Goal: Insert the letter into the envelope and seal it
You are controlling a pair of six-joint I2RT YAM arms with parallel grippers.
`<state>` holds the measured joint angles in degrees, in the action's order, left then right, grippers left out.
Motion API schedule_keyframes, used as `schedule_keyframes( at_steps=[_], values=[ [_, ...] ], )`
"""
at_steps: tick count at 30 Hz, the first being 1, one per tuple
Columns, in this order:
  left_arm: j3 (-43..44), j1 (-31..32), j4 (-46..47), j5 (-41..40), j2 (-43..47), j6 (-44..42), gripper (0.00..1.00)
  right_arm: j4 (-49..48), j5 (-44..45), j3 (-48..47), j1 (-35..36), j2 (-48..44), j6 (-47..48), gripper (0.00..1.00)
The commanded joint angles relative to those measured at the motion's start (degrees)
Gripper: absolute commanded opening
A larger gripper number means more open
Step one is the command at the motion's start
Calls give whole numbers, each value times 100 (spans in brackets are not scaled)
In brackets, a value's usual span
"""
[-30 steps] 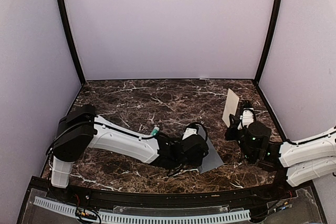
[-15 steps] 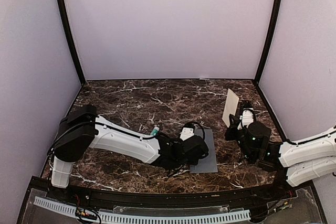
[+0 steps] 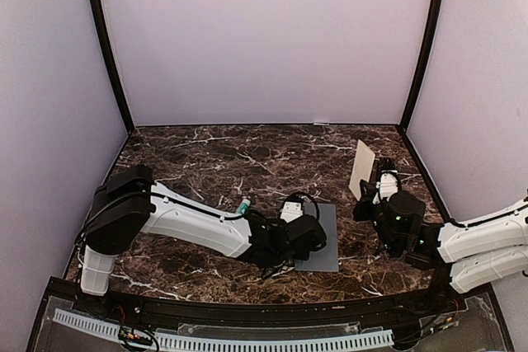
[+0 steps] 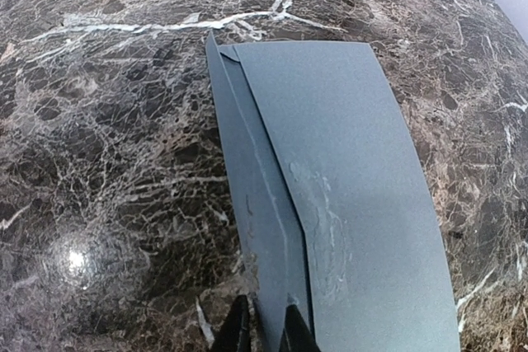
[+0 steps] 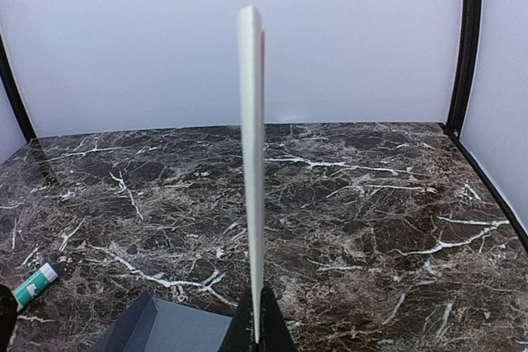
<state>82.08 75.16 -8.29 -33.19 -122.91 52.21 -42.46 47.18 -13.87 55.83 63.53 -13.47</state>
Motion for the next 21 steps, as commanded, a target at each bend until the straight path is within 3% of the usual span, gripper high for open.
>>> schedule_keyframes(
  at_steps=[1, 14, 21],
  values=[
    [-228, -45, 104, 7, 16, 37, 8, -236, 30, 1, 23, -17, 81, 0],
    [-700, -238, 806, 369, 246, -283, 0, -121, -53, -52, 18, -69, 98, 0],
    [-1116, -333, 1194, -219, 1102, -1018, 0, 1497, -466, -849, 19, -563, -461, 0]
  ],
)
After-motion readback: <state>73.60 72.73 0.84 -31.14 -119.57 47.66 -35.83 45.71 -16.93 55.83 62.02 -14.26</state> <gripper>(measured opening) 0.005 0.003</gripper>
